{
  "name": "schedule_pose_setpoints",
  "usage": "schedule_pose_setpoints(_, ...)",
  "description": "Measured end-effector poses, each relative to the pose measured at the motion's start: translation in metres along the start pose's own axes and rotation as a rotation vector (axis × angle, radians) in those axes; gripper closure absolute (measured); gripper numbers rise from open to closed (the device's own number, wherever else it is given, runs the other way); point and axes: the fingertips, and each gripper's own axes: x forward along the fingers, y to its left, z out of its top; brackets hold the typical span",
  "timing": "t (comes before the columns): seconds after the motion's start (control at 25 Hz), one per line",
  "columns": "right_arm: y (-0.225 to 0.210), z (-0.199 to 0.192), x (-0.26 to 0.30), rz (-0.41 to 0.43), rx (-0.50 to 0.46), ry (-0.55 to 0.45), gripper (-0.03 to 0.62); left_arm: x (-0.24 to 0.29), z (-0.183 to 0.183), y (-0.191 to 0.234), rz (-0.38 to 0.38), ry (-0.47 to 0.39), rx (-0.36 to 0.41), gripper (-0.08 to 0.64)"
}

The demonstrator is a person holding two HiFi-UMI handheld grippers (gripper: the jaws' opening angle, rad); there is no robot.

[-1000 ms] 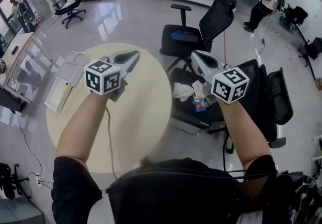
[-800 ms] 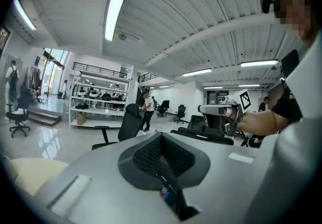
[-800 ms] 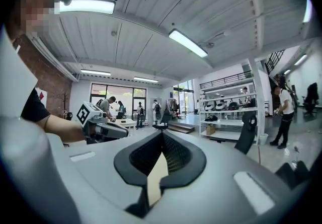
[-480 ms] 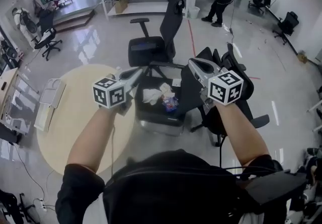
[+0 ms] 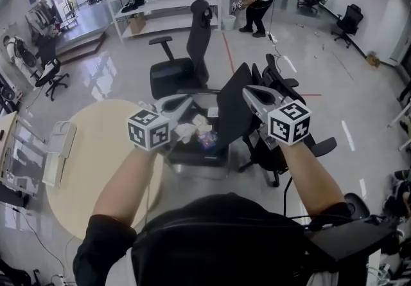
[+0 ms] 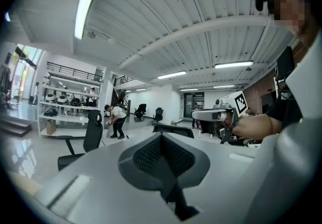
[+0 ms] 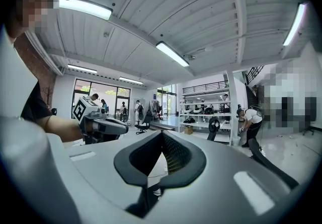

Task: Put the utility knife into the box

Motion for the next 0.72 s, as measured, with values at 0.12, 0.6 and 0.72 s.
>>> schedule_pose_setpoints(0.12,0.005,-0.008,-0.004,-0.046,-0.001,-0.007,0.580,-0.002,-0.003,-0.010,-0.061,-0.022,-0.023,0.561)
schedule_pose_setpoints(0.6,0.032,-0.034,0.025,-0.077,0.054,-0.004,0.580,-0.037,-0.021,0.027,-0.097,-0.042,-0.102,0.561)
schedule_pose_setpoints(0.72,0.031,-0.036,0.033,-0.068,0.078,0.002,0.580,-0.041,-0.021,0.032,-0.092,-0.053,-0.110,0.561)
